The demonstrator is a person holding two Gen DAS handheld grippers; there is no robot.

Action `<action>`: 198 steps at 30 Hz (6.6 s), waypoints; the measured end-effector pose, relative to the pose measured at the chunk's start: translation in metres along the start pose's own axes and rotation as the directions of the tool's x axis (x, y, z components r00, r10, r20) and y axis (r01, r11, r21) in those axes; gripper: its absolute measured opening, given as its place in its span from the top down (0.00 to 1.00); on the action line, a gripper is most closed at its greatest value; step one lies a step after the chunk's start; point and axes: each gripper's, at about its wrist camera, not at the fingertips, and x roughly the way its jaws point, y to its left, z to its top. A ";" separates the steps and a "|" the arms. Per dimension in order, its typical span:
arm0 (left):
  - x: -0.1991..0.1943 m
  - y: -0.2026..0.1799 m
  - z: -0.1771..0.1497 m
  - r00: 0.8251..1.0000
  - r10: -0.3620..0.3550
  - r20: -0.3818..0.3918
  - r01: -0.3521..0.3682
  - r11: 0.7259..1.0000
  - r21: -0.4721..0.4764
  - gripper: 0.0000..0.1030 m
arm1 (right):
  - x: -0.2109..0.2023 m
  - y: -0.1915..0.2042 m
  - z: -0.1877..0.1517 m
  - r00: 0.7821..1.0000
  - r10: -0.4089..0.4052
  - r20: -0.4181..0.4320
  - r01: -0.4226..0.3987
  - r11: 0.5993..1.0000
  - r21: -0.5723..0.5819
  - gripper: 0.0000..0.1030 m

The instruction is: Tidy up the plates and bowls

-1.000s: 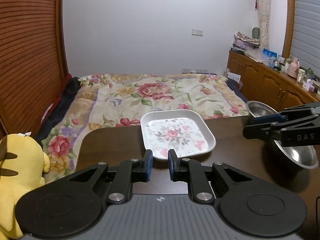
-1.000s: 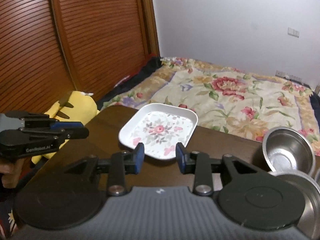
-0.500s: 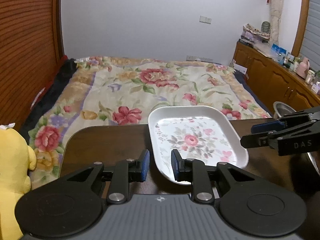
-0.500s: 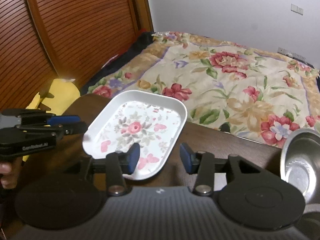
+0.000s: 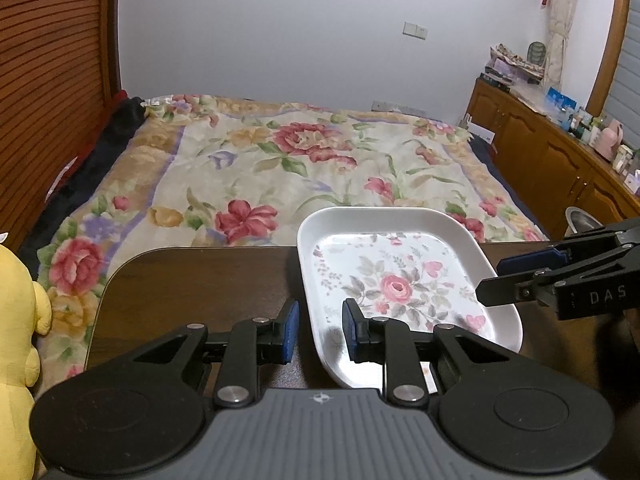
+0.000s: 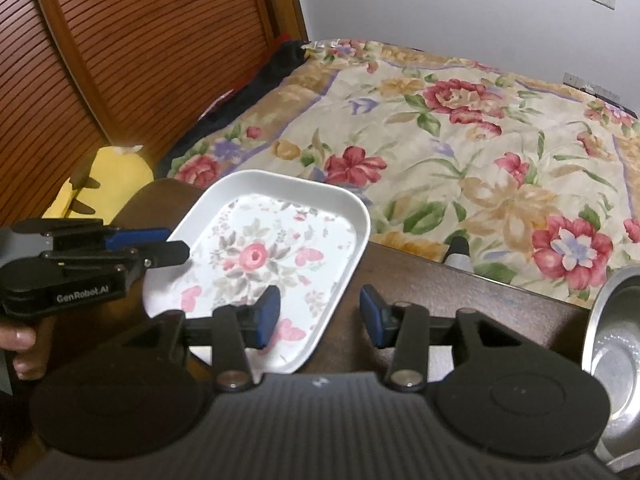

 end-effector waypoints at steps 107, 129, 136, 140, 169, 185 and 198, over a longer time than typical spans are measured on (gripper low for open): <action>-0.202 -0.061 -0.115 0.990 -0.090 0.106 0.091 0.996 -0.005 0.89 | -0.158 0.070 -0.153 0.989 0.058 0.138 -0.062 0.998 0.019 0.85; -0.192 -0.066 -0.166 0.998 -0.062 0.024 0.062 0.998 0.000 0.89 | -0.147 0.083 -0.194 0.983 0.020 0.183 -0.020 1.000 -0.001 0.85; -0.191 -0.066 -0.164 0.999 -0.049 0.020 0.049 0.999 -0.003 0.89 | -0.145 0.078 -0.205 0.974 0.031 0.225 -0.039 0.999 0.030 0.85; -0.189 -0.070 -0.164 0.999 -0.033 0.018 0.033 0.999 0.006 0.89 | -0.142 0.074 -0.210 0.968 0.040 0.249 -0.058 0.996 0.064 0.85; -0.185 -0.073 -0.171 0.999 -0.017 0.032 0.017 1.000 0.015 0.89 | -0.138 0.078 -0.222 0.952 0.003 0.305 -0.025 0.997 0.069 0.82; -0.199 -0.083 -0.162 0.996 0.008 0.094 -0.012 0.999 0.046 0.80 | -0.159 0.075 -0.221 0.933 -0.012 0.360 -0.012 0.998 0.064 0.81; -0.182 -0.148 -0.126 0.987 -0.086 0.137 0.065 0.986 0.151 0.73 | -0.212 0.012 -0.225 0.876 -0.182 0.446 0.133 0.981 0.140 0.70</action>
